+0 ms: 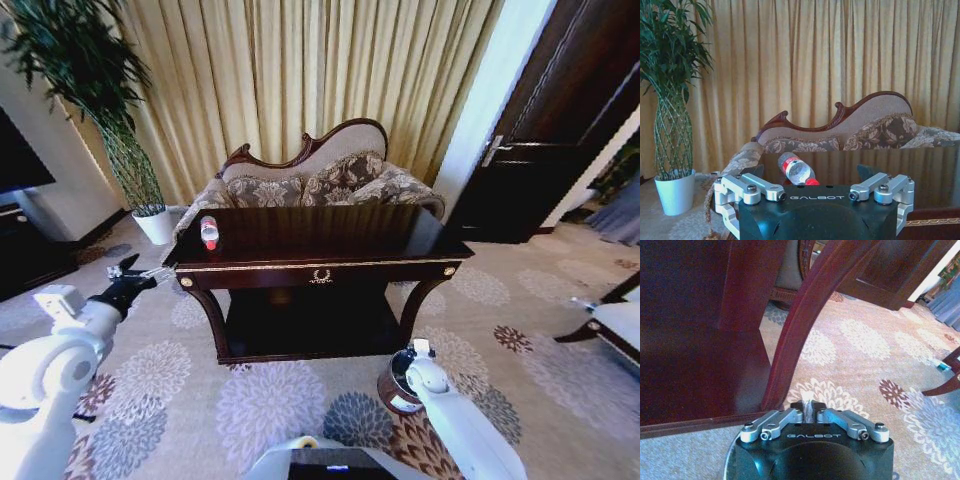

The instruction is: Move to the front of the table and place the trash on the table into the trash bin.

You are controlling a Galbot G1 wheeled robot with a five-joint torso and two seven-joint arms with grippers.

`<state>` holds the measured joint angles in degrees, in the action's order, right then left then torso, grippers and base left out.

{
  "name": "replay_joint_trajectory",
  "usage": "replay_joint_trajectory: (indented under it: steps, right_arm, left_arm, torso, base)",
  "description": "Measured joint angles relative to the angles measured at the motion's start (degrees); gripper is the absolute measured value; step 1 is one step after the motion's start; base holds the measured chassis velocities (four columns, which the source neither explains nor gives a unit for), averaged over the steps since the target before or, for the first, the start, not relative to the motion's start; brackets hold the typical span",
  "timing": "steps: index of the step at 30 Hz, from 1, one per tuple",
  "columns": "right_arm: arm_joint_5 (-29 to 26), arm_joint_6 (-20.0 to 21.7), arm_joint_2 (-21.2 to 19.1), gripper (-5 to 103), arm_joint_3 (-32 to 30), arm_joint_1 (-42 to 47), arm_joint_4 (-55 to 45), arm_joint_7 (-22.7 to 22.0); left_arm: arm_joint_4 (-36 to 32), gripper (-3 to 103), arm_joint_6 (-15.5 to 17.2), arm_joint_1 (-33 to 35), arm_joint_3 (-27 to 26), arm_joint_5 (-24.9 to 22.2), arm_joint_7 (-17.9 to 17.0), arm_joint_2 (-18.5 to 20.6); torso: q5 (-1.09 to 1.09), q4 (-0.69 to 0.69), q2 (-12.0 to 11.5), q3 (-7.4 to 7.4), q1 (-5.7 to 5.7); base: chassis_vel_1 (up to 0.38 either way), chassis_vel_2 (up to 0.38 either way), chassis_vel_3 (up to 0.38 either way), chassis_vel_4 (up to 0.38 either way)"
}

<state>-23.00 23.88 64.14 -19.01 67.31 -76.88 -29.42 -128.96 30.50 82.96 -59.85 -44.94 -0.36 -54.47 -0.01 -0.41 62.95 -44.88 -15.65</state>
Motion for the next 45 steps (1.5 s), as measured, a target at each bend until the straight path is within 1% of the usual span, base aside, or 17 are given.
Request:
replay_joint_trajectory:
  steps: [1, 3, 6, 7, 9, 12, 13, 16, 18, 19, 22, 23, 24, 25, 29, 35, 45]
  right_arm:
    - [0.00, 0.00, 0.00, 7, 0.00, 0.00, 0.00, 0.00]
    - [0.29, -0.24, 0.00, 18, -0.24, 0.01, 0.34, 0.02]
    - [0.26, -0.17, -0.23, 28, -0.36, 0.20, 0.12, 0.01]
    - [0.26, -0.17, -0.23, 28, -0.36, 0.20, 0.12, 0.01]
    - [0.01, -0.04, -0.54, 39, -0.46, 0.48, -0.71, -0.21]
    - [-0.17, -0.02, -0.62, 44, -0.55, 0.67, -1.09, -0.39]
    - [-0.24, -0.06, -0.66, 56, -0.72, 0.93, -1.46, -0.58]
    - [-0.25, -0.29, -0.66, 61, -0.93, 1.20, -1.88, -0.94]
    - [-0.25, -1.91, -1.06, 72, -1.14, 1.92, -4.19, -0.91]
    - [-0.25, -1.91, -1.06, 72, -1.14, 1.92, -4.19, -0.91]
    - [-2.94, -6.22, -3.22, 88, -1.22, 3.55, -12.77, 0.60]
    - [-5.77, -8.53, -4.78, 93, -1.19, 4.40, -19.21, 1.37]
    - [-5.77, -8.53, -4.78, 93, -1.19, 4.40, -19.21, 1.37]
    - [-8.04, -9.68, -6.03, 97, -1.20, 4.97, -24.40, 1.75]
    - [-12.93, -10.88, -9.39, 100, -1.61, 6.51, -37.32, 1.50]
    - [-13.81, -11.59, -12.83, 100, -4.78, 10.43, -50.64, 1.05]
    - [-13.96, -11.76, -13.23, 100, -8.70, 12.40, -56.14, 3.42]
  left_arm:
    - [0.00, 100, 0.00, 0.00, 0.00, 0.00, 0.00, 0.00]
    - [-0.12, 100, -0.07, 0.11, -0.07, 0.00, 0.03, -0.04]
    - [-0.27, 100, -0.20, 0.09, -0.23, -0.28, 0.07, 0.03]
    - [-0.27, 100, -0.20, 0.09, -0.23, -0.28, 0.07, 0.03]
    - [-0.51, 100, -0.25, -0.02, -0.57, -0.77, 0.15, 0.40]
    - [-0.59, 100, -0.26, -0.05, -0.74, -0.93, 0.16, 0.54]
    - [-0.63, 100, -0.33, 0.00, -0.95, -1.06, 0.16, 0.63]
    - [-0.75, 100, -0.49, 0.26, -1.31, -1.17, 0.17, 0.67]
    - [-0.97, 100, -0.79, 0.78, -1.95, -1.40, 0.18, 0.70]
    - [-0.97, 100, -0.79, 0.78, -1.95, -1.40, 0.18, 0.70]
    - [-1.28, 100, -1.02, 1.19, -2.80, -1.87, 0.18, 0.86]
    - [-1.37, 100, -1.15, 1.21, -3.07, -1.96, 0.16, 0.94]
    - [-1.37, 100, -1.15, 1.21, -3.07, -1.96, 0.16, 0.94]
    - [-1.52, 100, -1.18, 1.21, -3.26, -2.04, 0.12, 0.94]
    - [-2.13, 100, -1.40, 1.42, -3.70, -2.10, 0.02, 0.81]
    - [-3.06, 100, -1.57, 0.95, -3.42, -1.98, -0.07, 0.37]
    - [-3.73, 100, -1.49, 0.46, -3.38, -1.85, -0.36, 0.80]
  torso:
    - [0.00, 0.00, 0.00, 0.00, 0.00]
    - [0.00, 0.01, 0.00, 0.00, 0.00]
    - [0.00, 0.01, 0.00, 0.00, 0.00]
    - [0.00, 0.01, 0.00, 0.00, 0.00]
    - [0.01, 0.01, 0.00, 0.00, 0.00]
    - [0.01, 0.01, 0.00, 0.00, 0.00]
    - [0.00, 0.01, 0.00, 0.00, 0.00]
    - [0.00, 0.01, 0.00, 0.00, 0.00]
    - [0.03, 0.01, 0.00, 0.00, 0.00]
    - [0.03, 0.01, 0.00, 0.00, 0.00]
    - [0.01, 0.01, 0.00, 0.00, 0.00]
    - [0.00, 0.02, 0.00, 0.00, 0.00]
    - [0.00, 0.02, 0.00, 0.00, 0.00]
    - [-0.01, 0.03, 0.00, 0.01, 0.00]
    - [-0.02, 0.03, 0.00, 0.01, 0.00]
    - [0.01, 0.00, 0.00, 0.01, 0.00]
    - [0.02, 0.01, 0.00, 0.01, 0.00]
  base:
    - [0.000, 0.000, 0.000, 0.000]
    - [0.000, 0.000, 0.000, 0.000]
    - [0.000, 0.000, 0.000, 0.000]
    - [0.000, 0.000, 0.000, 0.000]
    - [0.000, 0.000, 0.000, 0.000]
    - [0.000, 0.000, 0.000, 0.000]
    - [0.000, 0.000, 0.000, 0.000]
    - [0.000, 0.000, 0.000, 0.000]
    - [0.000, 0.000, 0.000, 0.000]
    - [0.000, 0.000, 0.000, 0.000]
    - [0.000, 0.000, 0.000, 0.000]
    - [0.000, 0.000, 0.000, 0.000]
    - [0.000, 0.000, 0.000, 0.000]
    - [0.000, 0.000, 0.000, 0.000]
    - [0.000, 0.000, 0.000, 0.000]
    - [0.000, 0.000, 0.000, 0.000]
    - [0.000, 0.000, 0.000, 0.000]
